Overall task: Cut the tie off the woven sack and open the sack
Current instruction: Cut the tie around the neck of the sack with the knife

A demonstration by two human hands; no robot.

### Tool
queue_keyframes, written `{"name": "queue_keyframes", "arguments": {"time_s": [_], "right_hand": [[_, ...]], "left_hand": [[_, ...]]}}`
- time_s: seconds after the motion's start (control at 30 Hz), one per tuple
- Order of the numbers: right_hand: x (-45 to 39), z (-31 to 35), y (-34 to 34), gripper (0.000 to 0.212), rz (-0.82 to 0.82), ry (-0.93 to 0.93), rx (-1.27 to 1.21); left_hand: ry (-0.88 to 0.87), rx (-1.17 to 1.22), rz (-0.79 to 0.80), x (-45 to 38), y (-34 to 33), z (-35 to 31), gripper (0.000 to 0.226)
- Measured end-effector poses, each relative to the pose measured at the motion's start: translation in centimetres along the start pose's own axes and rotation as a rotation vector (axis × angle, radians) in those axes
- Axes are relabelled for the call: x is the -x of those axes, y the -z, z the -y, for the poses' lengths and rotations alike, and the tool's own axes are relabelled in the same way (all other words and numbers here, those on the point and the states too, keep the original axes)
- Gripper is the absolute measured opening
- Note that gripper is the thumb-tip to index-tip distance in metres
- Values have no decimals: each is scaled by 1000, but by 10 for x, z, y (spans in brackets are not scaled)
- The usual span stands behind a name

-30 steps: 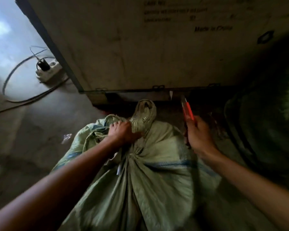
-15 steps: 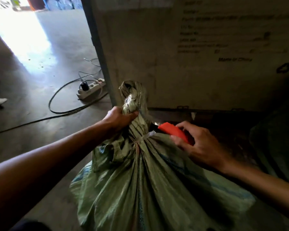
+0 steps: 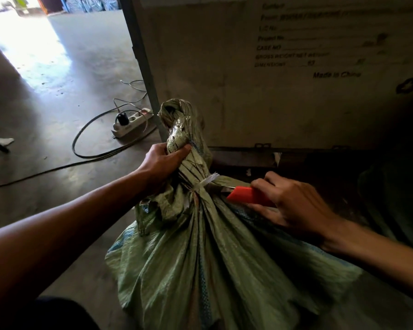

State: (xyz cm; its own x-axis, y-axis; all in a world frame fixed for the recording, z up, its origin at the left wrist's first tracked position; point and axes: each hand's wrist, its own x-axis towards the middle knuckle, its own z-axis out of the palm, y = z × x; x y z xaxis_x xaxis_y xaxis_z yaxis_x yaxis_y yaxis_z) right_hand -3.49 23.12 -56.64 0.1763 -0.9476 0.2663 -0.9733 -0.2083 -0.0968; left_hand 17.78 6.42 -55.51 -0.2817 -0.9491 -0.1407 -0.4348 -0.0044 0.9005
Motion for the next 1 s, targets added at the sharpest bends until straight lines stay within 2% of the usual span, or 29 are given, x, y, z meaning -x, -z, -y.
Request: {"name": "queue_keyframes", "arguments": {"time_s": [0.37, 0.57, 1.0], "right_hand": [[-1, -2, 1, 37, 23, 19, 19], [-3, -1, 2, 37, -24, 29, 66], [-7, 7, -5, 45, -113, 16, 236]], "left_hand": [[-21, 30, -27, -5, 2, 3, 33], [-48, 20, -44, -4, 1, 0, 29], [49, 18, -106, -8, 1, 2, 34]]}}
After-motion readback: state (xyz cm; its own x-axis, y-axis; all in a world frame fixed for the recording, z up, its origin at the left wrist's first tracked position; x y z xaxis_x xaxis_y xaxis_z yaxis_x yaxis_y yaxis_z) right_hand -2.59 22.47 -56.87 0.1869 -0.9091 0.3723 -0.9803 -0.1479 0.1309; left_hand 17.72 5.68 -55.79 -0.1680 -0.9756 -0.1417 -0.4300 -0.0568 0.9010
